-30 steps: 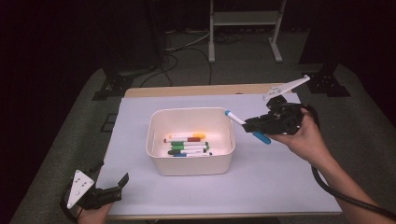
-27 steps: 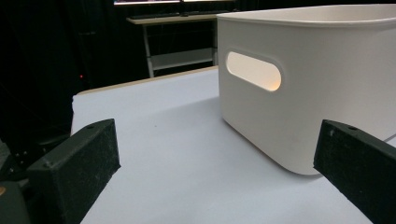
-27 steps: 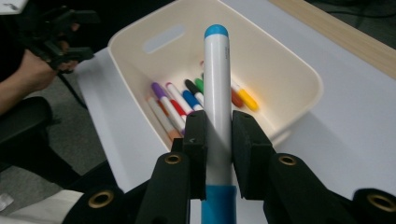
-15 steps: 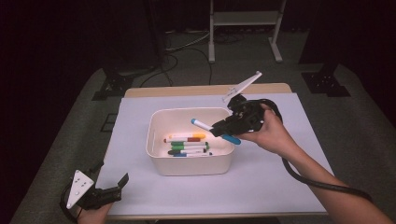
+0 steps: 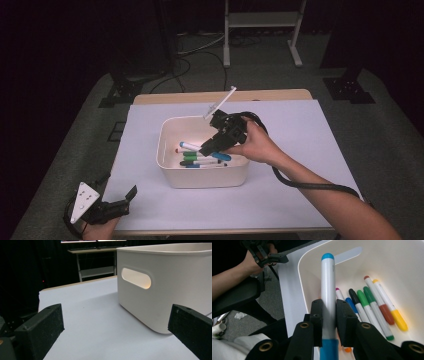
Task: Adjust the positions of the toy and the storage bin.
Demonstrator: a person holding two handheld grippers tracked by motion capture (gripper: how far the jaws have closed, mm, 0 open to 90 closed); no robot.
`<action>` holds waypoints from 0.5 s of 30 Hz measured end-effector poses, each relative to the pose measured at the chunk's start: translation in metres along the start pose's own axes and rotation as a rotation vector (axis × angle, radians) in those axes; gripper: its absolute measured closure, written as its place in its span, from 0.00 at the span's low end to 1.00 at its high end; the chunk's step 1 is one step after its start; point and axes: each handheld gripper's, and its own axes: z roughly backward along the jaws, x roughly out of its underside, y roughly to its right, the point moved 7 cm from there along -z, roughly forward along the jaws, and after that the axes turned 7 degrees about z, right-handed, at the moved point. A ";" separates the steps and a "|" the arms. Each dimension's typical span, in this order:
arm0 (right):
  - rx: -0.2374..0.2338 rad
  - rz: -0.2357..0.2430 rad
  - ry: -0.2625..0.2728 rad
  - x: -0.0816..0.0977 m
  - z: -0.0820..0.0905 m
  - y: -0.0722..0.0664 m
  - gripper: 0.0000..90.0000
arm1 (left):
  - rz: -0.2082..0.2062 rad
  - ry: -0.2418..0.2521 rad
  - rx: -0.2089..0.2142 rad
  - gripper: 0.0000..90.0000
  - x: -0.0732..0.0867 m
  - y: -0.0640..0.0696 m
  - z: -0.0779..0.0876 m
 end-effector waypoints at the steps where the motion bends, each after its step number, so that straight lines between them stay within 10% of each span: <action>1: -0.005 0.006 -0.009 -0.001 -0.005 0.001 0.84 | 0.001 0.001 0.000 0.00 0.000 0.000 0.000; 15: -0.047 0.049 -0.132 0.001 -0.057 0.014 0.84 | 0.010 0.006 -0.003 0.00 -0.001 -0.002 0.001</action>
